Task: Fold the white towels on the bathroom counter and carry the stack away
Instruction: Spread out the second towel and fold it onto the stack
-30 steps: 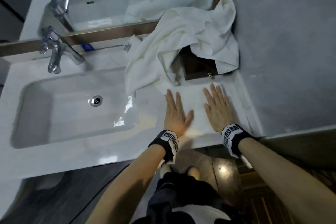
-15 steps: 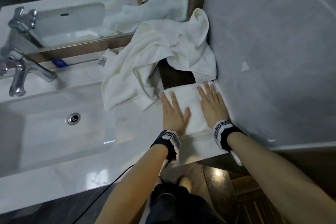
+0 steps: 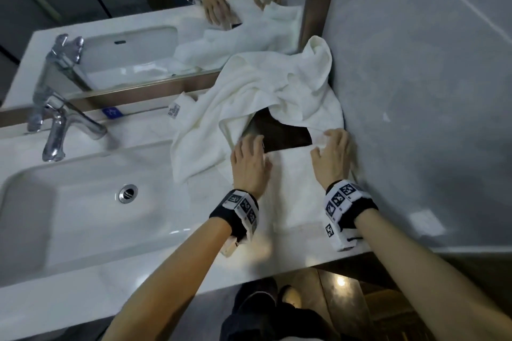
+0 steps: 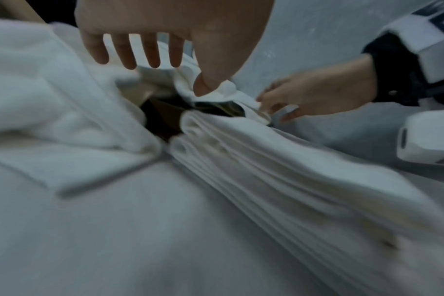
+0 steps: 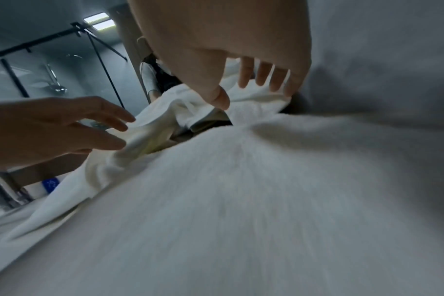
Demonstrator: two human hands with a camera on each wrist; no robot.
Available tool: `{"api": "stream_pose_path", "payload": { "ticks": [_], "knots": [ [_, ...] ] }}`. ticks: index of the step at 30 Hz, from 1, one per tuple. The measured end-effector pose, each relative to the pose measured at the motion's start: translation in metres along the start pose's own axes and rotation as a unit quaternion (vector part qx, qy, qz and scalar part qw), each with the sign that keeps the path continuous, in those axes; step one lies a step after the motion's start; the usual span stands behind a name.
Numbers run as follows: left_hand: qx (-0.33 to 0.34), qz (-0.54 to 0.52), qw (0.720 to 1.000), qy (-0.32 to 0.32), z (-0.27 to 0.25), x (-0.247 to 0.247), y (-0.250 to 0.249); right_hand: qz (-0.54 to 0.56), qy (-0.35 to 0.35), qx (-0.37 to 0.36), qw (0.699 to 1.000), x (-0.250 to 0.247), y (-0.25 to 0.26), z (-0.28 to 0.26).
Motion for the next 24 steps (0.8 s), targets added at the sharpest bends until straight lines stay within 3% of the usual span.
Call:
{"api": "stream_pose_path", "payload": {
  "ticks": [3,8,13,19,24],
  "knots": [
    [-0.025,0.021,0.999,-0.024,0.036,-0.027,0.025,0.005,-0.009,0.006,1.000,-0.005,0.010,0.022],
    [-0.071,0.065,0.995,0.007,0.074,-0.036,0.071,-0.031,0.046,0.049,0.997,0.011,0.006,0.048],
    [-0.133,-0.036,0.988,0.073,0.096,-0.025,0.103,-0.093,0.085,0.085,0.988,0.023,0.004,0.060],
    [-0.104,-0.111,0.986,0.073,0.114,-0.031,0.110,-0.010,0.073,0.094,0.993,0.020,0.009,0.070],
    [-0.107,-0.096,0.985,0.098,0.122,-0.038,0.117,0.062,0.030,0.081,0.994,-0.004,0.014,0.079]
  ]
}}
Point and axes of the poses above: each hand's wrist, its own z-axis towards the middle knuckle, its own x-axis out of the palm, y = z × x, the point moved 10 cm from there along z, towards the middle knuckle, and after that the axes turned 1 degree about -z, right-handed, at the moved point
